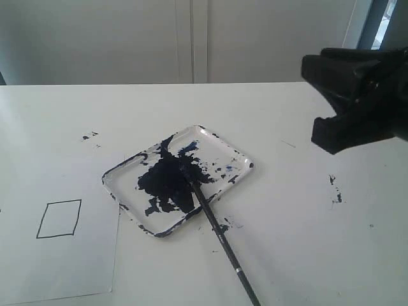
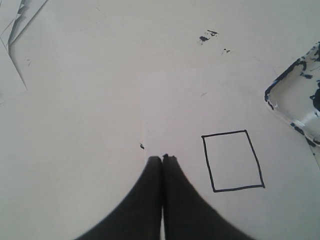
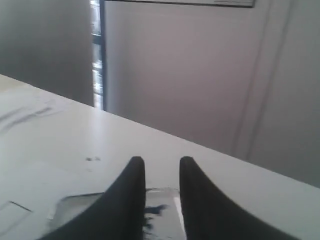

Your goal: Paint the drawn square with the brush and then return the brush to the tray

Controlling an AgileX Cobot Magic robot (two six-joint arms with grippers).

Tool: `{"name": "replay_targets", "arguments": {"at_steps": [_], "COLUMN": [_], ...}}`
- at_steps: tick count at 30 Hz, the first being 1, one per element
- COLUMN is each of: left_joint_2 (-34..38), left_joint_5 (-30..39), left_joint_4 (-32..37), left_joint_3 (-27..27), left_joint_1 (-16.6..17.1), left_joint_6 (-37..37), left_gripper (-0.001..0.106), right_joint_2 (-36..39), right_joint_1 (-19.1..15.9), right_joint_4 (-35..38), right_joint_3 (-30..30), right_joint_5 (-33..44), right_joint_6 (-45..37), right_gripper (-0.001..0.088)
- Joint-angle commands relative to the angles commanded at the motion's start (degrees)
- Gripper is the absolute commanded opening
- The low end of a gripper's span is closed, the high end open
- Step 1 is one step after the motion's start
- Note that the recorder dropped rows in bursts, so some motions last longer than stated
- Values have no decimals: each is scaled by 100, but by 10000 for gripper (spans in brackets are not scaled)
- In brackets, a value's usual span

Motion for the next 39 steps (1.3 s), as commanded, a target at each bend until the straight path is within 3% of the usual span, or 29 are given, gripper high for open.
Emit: {"name": "replay_targets", "arguments": {"at_steps": [2, 6, 13, 20, 25, 27, 33, 39], "left_joint_2": [0, 0, 0, 0, 0, 0, 0, 0], "left_joint_5": [0, 0, 0, 0, 0, 0, 0, 0], "left_joint_4": [0, 0, 0, 0, 0, 0, 0, 0], "left_joint_3": [0, 0, 0, 0, 0, 0, 0, 0], "left_joint_1": [0, 0, 0, 0, 0, 0, 0, 0], "left_joint_6": [0, 0, 0, 0, 0, 0, 0, 0], "left_gripper": [0, 0, 0, 0, 0, 0, 0, 0], "right_joint_2": [-11, -19, 305, 1080, 1887, 2126, 2593, 2917], "right_joint_1": [26, 231, 847, 1464, 1847, 1922, 2045, 2045], "right_joint_4": [759, 1759, 2614, 2726, 2726, 2739, 3111, 3346], "right_joint_3": [0, -10, 13, 13, 13, 13, 13, 13], "right_joint_5": [580, 1434, 2221, 2044, 1620, 1371, 988, 658], "right_joint_6": [-426, -426, -966, -946, -843, -834, -834, -799], "right_gripper": [239, 239, 239, 168, 167, 202, 417, 419]}}
